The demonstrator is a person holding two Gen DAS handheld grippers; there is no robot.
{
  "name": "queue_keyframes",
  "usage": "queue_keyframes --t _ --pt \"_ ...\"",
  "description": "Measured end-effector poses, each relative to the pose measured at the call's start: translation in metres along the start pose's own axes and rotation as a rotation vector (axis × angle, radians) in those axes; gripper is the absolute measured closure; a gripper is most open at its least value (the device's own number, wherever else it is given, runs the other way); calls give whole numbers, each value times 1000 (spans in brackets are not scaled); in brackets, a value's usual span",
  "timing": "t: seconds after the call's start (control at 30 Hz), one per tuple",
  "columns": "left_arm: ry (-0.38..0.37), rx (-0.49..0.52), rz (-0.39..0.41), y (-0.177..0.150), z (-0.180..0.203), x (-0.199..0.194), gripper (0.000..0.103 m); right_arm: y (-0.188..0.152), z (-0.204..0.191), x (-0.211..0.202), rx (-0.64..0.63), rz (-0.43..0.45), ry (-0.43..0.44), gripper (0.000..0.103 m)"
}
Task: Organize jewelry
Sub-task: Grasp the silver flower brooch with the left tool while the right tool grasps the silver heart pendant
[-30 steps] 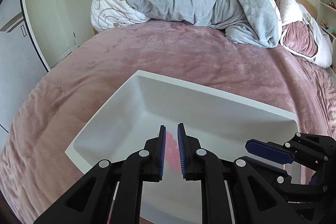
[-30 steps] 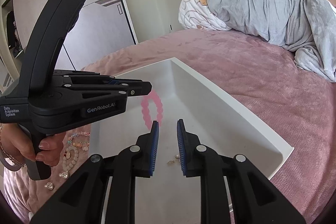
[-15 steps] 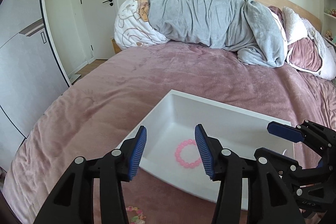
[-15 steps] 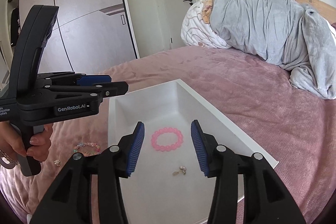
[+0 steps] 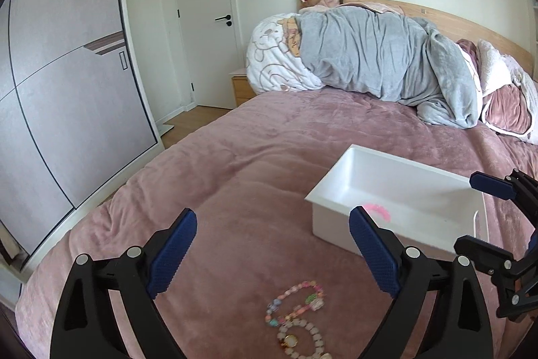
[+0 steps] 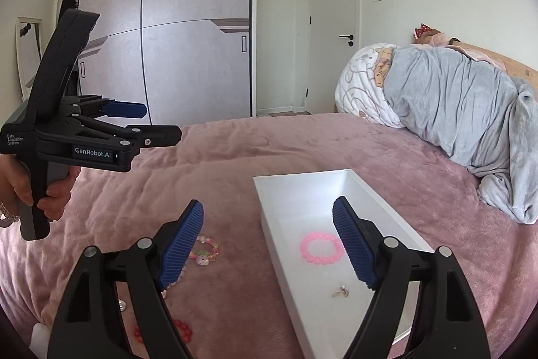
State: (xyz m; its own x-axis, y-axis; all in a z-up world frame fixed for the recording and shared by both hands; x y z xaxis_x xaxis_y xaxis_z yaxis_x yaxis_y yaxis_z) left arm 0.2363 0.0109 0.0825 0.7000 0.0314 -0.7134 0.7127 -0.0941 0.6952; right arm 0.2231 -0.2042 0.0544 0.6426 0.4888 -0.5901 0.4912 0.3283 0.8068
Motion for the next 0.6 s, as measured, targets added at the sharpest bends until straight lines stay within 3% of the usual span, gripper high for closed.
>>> queue_keyframes --t 0.17,0.4,0.5,0.6 --pt "24 -45 -4 -31 -38 -4 5 -1 -25 6 -26 -13 21 16" --pt "53 -13 -18 -75 -60 6 5 -12 -49 25 -25 -70 57 15" --pt "69 5 37 -91 -64 3 5 -18 -61 35 -49 -83 43 14" --pt "37 11 83 -107 -68 1 4 -23 -70 49 -58 -111 43 14"
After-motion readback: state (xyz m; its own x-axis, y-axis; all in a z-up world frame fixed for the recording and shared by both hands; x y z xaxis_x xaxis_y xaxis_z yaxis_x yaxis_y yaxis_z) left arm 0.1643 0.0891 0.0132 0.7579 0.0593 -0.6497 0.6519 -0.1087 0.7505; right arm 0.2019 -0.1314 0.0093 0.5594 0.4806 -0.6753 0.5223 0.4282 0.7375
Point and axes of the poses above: each gripper's, at about its wrist camera, not at the fingertips, and x roughly the way its jaws point, z to its right, y to its top, the point moved 1 cm from there along x, roughly the way its jaws point, and after that the axes turned 10 degrees about -z, right-handed, at the moved point
